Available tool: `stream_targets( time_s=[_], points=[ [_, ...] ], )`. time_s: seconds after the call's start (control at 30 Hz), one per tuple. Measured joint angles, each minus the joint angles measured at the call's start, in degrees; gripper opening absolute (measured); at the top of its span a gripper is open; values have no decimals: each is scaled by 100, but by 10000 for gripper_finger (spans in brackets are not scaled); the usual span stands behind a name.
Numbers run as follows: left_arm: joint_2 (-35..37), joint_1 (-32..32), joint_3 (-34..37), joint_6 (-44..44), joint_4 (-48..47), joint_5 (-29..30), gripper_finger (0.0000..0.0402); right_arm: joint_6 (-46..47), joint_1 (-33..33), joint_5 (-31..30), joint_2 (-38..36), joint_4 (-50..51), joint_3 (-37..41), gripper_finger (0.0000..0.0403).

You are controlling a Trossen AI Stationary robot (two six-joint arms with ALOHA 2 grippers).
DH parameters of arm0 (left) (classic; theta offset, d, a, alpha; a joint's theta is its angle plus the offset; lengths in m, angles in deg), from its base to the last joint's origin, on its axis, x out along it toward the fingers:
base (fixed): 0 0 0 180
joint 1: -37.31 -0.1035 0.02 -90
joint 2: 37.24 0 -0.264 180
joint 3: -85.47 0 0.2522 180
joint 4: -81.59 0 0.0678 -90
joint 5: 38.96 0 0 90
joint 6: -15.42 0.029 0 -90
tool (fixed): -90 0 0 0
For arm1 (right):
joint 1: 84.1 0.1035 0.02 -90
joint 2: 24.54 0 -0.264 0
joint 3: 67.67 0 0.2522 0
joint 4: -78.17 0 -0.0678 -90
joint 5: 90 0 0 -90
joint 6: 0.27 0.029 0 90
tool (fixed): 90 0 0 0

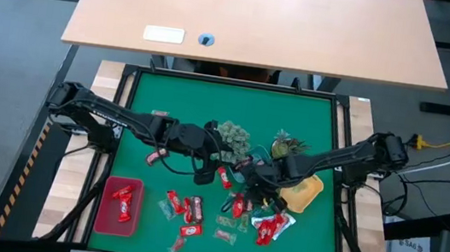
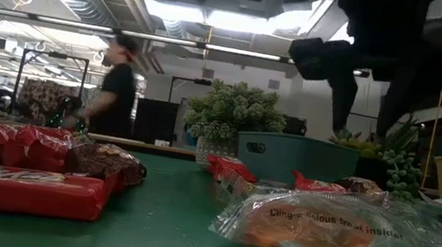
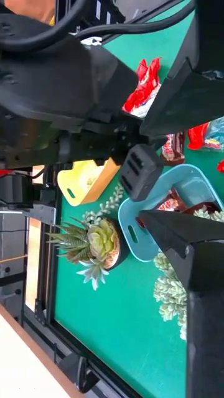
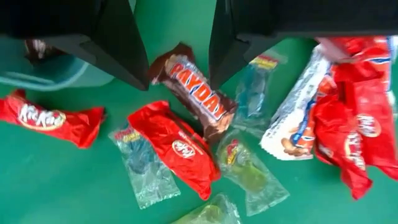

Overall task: Organize candy in baskets
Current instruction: Put the brown chocolate into the blue bin

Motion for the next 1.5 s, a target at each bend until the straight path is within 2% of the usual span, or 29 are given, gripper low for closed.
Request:
stream_targets(
  time_s=[0.17,0.67,1.07,1.37,1.5],
  points=[
    [-2,-2,0,-4,-2,2,199,-189,0,240,243,-41,0,166],
    [-4,-2,0,-2,2,2,199,-589,-2,160,969,-240,-9,166],
    [-9,-2,0,-2,2,0,199,-591,-2,146,1042,-217,-11,163],
    [-9,-2,0,-4,2,0,199,-564,-2,229,1042,-212,-9,93],
    [-1,-2,0,-33,1,0,199,-313,2,236,1059,38,-176,75]
  ],
)
